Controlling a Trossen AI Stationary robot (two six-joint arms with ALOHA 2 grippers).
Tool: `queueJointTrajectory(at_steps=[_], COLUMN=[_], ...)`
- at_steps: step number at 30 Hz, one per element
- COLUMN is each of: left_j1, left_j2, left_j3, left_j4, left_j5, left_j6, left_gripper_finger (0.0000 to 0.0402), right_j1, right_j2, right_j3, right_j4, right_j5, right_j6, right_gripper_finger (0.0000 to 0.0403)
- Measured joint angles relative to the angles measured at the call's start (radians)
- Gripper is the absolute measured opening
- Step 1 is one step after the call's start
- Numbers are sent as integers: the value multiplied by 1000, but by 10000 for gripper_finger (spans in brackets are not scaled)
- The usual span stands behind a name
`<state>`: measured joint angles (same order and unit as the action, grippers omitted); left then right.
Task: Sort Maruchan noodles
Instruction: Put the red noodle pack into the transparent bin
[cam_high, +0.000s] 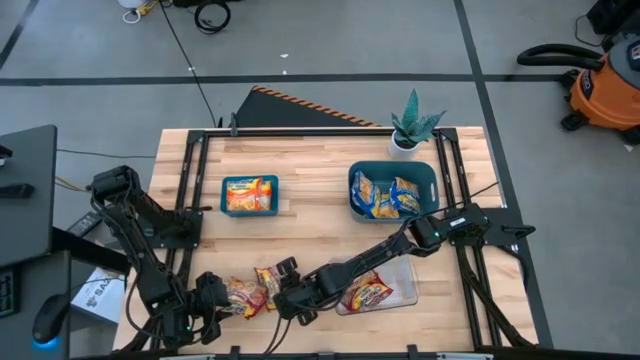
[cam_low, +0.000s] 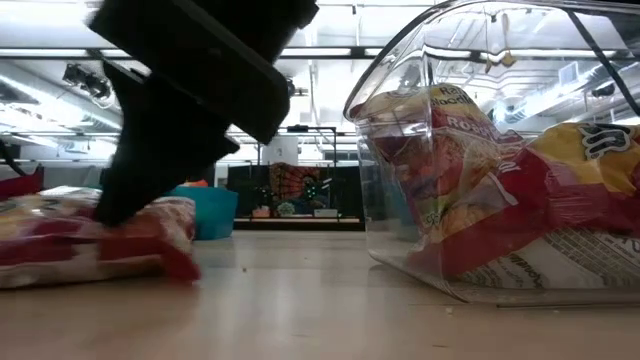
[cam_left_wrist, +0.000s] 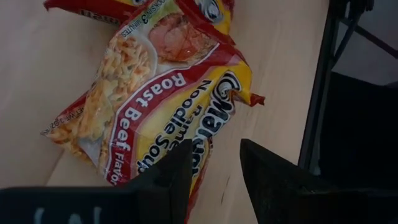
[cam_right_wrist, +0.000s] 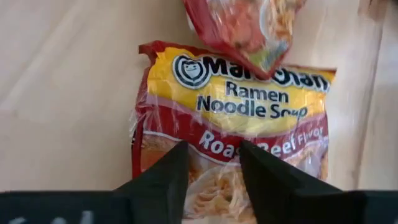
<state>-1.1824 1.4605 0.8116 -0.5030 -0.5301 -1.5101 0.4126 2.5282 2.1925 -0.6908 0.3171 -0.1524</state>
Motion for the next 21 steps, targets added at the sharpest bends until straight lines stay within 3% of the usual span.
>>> queueJointTrajectory(at_steps=[12,21], left_j1=[0,0], left_j2=[0,-1], left_j3=[0,0], left_j4=[61,114], left_j5=[-28,-46], left_j6=[8,66], left_gripper_finger=[141,141], right_j1=[-4,4], right_j2=[-2,-28], right_j3=[1,-2], right_j4=[-43,-94], right_j5=[7,51], right_j6=[-5,-8], right_gripper_finger=[10,6])
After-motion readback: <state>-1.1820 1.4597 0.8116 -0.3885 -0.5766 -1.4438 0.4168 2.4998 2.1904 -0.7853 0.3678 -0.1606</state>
